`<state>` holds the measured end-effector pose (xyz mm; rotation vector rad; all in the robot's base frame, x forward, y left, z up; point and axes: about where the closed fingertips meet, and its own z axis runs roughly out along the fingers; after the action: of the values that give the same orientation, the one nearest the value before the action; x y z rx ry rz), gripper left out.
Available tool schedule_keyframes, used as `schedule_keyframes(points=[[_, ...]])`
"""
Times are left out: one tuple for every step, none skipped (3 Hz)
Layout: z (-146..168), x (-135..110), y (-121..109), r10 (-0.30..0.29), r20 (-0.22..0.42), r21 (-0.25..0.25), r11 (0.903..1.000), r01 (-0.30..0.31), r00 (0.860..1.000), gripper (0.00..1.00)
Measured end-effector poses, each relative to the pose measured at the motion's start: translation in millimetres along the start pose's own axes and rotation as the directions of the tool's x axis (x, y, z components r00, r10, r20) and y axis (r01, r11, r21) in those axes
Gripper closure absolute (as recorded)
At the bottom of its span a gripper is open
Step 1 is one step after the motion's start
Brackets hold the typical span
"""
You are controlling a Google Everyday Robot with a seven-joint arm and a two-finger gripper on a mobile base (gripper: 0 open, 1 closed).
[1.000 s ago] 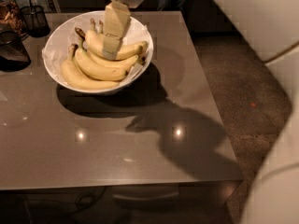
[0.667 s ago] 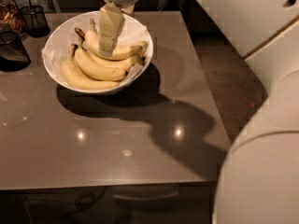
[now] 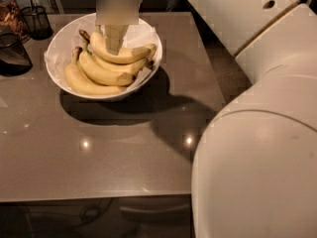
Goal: Pick banana from white bowl
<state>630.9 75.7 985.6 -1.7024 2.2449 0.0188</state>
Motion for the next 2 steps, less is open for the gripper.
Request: schedule_keyframes(points=[[11.7, -7.9, 0.4, -0.003, -0.014, -0.011, 0.9999, 0.003, 1.0, 0.32], [20.7, -17.6, 6.8, -0.029, -0.027, -0.022, 0.9994, 0.028, 0.999, 0.33]])
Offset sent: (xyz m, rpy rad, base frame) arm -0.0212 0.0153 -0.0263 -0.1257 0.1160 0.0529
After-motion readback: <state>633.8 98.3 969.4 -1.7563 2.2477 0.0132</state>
